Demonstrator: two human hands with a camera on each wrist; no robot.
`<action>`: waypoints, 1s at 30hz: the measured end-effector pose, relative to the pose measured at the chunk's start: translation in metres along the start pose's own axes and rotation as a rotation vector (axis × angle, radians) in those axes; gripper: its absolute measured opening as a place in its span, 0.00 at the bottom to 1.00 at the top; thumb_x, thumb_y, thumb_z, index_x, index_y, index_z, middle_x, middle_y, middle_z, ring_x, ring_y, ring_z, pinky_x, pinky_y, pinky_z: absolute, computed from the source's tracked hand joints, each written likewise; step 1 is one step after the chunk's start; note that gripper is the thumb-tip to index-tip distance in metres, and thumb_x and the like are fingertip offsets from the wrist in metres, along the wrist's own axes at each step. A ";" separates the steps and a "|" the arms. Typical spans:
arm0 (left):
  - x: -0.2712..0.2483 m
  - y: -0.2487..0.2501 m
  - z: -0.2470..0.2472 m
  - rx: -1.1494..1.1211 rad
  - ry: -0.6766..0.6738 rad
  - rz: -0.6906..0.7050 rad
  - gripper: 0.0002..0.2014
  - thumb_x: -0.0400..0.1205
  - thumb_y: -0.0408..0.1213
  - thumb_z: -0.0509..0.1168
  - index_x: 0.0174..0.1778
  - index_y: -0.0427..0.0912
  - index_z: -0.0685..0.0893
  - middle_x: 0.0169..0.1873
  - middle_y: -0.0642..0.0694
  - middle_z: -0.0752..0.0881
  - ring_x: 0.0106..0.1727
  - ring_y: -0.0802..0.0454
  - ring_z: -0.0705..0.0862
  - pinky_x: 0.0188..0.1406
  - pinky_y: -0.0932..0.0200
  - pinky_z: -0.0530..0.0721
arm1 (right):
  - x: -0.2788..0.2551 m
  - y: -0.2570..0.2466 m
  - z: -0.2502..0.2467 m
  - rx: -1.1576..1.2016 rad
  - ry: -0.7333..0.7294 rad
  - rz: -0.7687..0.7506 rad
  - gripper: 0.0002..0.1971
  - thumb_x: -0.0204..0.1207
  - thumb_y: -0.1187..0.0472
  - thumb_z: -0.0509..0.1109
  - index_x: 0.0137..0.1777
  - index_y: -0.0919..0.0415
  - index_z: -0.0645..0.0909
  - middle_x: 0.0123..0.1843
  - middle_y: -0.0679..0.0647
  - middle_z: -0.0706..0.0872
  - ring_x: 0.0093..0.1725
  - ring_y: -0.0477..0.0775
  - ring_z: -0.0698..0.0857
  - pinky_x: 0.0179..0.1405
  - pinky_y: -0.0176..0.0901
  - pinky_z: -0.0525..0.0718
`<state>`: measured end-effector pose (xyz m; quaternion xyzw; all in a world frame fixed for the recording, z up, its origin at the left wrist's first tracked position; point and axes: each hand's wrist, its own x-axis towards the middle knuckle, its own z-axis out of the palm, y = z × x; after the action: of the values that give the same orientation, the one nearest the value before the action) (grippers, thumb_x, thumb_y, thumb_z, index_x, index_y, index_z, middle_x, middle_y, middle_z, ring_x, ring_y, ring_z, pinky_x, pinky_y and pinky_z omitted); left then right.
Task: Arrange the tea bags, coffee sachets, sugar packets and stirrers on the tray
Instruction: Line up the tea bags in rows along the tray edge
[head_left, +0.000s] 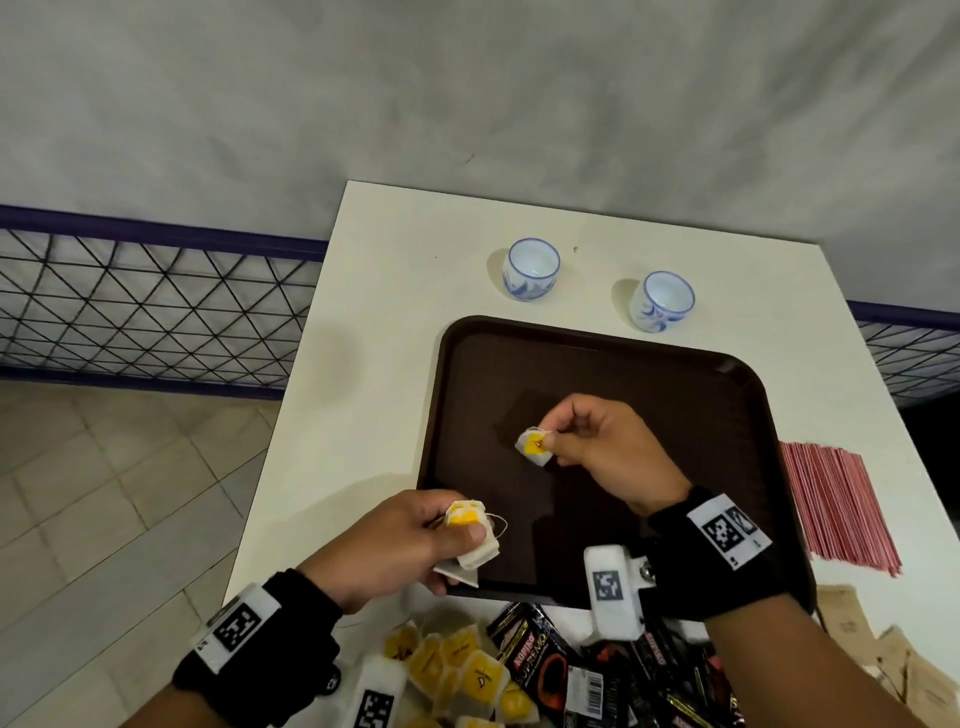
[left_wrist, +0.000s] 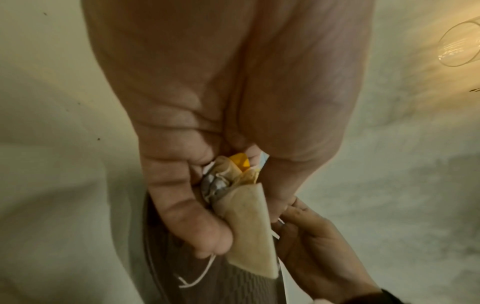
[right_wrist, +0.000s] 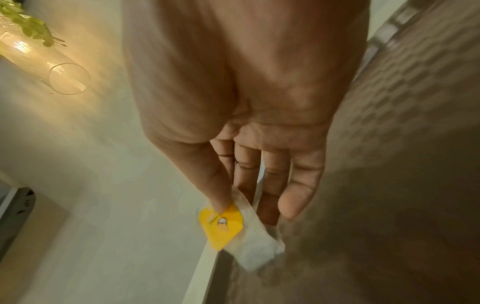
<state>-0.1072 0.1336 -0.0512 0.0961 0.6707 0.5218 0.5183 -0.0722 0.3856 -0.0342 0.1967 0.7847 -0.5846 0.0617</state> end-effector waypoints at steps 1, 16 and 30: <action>0.000 0.000 0.000 0.004 0.000 0.001 0.06 0.85 0.41 0.70 0.55 0.46 0.90 0.43 0.47 0.92 0.43 0.50 0.91 0.37 0.55 0.87 | 0.007 -0.005 0.000 -0.027 -0.023 -0.019 0.07 0.75 0.73 0.76 0.41 0.61 0.86 0.41 0.66 0.90 0.39 0.56 0.84 0.40 0.47 0.83; -0.003 -0.003 0.001 0.012 -0.120 -0.039 0.06 0.85 0.44 0.71 0.44 0.49 0.88 0.34 0.52 0.87 0.35 0.57 0.88 0.34 0.62 0.84 | 0.118 -0.043 0.025 -0.450 -0.108 -0.099 0.03 0.74 0.66 0.77 0.43 0.60 0.86 0.36 0.50 0.88 0.35 0.46 0.86 0.40 0.35 0.83; -0.005 -0.004 0.001 -0.023 -0.173 -0.097 0.09 0.85 0.47 0.71 0.55 0.48 0.89 0.44 0.46 0.92 0.46 0.43 0.93 0.36 0.60 0.89 | 0.156 -0.052 0.034 -0.578 -0.018 -0.215 0.02 0.75 0.67 0.75 0.43 0.61 0.88 0.33 0.40 0.83 0.34 0.39 0.82 0.38 0.33 0.78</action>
<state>-0.1019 0.1291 -0.0514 0.1021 0.6213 0.4935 0.6001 -0.2392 0.3783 -0.0487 0.0814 0.9342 -0.3422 0.0599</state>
